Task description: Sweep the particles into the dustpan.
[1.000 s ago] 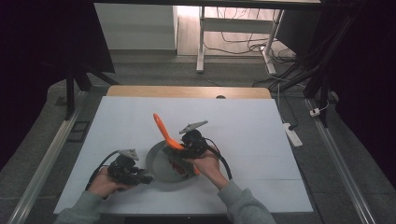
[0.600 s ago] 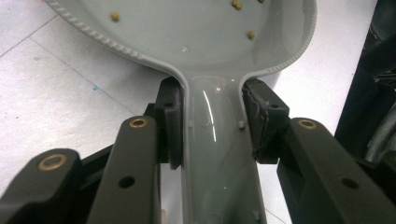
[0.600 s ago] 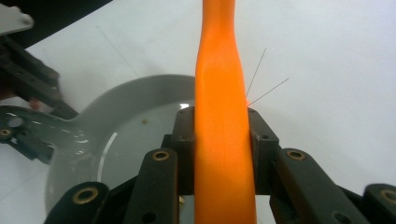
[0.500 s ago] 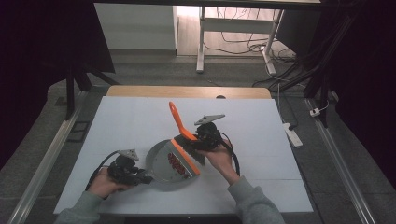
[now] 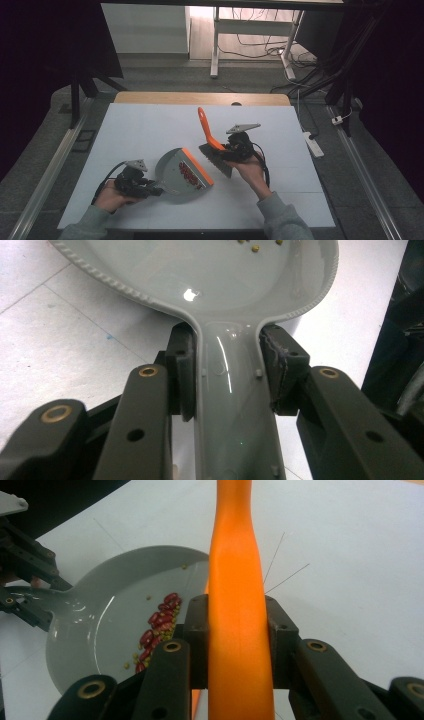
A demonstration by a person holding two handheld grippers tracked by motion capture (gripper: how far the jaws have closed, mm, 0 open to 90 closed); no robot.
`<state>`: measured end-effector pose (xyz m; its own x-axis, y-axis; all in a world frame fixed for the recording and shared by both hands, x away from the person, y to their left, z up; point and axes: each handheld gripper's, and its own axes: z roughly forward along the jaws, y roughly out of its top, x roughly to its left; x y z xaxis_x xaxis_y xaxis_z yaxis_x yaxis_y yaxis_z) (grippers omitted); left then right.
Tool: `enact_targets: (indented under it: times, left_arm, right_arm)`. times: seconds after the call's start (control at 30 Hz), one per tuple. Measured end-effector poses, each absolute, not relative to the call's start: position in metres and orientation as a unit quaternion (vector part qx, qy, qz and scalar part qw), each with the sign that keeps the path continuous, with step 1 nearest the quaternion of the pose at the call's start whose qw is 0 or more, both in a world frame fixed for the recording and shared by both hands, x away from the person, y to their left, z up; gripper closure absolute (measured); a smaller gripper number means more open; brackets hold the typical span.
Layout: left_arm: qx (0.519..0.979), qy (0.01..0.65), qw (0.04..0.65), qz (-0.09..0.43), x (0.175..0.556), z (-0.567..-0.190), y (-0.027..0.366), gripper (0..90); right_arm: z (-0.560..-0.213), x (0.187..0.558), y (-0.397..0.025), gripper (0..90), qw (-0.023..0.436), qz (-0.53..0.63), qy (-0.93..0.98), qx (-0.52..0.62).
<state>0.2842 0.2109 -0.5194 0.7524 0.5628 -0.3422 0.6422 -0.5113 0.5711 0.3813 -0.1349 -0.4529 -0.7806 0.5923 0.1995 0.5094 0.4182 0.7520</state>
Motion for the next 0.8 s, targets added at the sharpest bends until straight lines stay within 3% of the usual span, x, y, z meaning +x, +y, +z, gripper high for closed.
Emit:
enact_targets:
  times: [0.47, 0.8]
  left_arm:
    - [0.848, 0.374, 0.374, -0.028, 0.278, -0.514, 0.221, 61.8]
    - [0.813, 0.428, 0.395, -0.003, 0.271, -0.512, 0.228, 61.8]
  right_arm:
    - [-0.449, 0.378, -0.165, 70.5, 0.057, 0.428, 0.836, 0.337]
    - [-0.449, 0.370, -0.188, 70.5, 0.070, 0.426, 0.834, 0.342]
